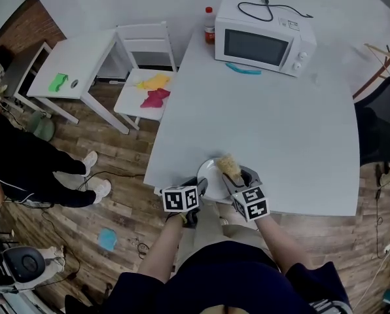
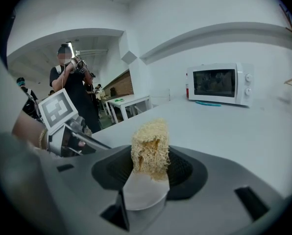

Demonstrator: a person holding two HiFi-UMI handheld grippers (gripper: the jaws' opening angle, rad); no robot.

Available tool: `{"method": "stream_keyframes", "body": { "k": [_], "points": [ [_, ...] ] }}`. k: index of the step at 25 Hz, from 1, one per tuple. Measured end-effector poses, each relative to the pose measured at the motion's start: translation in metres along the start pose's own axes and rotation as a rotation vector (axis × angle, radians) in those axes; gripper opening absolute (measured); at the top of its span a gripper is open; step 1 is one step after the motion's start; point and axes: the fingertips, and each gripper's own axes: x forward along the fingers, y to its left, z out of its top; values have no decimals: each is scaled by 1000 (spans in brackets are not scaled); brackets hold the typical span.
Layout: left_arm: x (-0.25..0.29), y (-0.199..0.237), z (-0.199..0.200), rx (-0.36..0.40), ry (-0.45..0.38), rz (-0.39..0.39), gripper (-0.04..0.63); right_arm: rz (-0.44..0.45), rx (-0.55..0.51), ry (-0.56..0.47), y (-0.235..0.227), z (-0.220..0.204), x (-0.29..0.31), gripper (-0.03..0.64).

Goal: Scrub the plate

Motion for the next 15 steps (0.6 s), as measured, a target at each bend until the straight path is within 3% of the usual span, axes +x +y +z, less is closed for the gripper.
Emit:
{"method": "stream_keyframes", "body": {
  "k": [2, 5, 15],
  "points": [
    [3, 2, 4, 5, 7, 5, 144, 2, -9, 13, -2, -1, 7, 186],
    [3, 8, 4, -5, 7, 26, 81, 14, -25, 44, -1, -6, 17, 186],
    [-1, 7, 9, -46, -38, 7, 67, 1, -103, 78, -2, -11, 38, 186]
  ]
}}
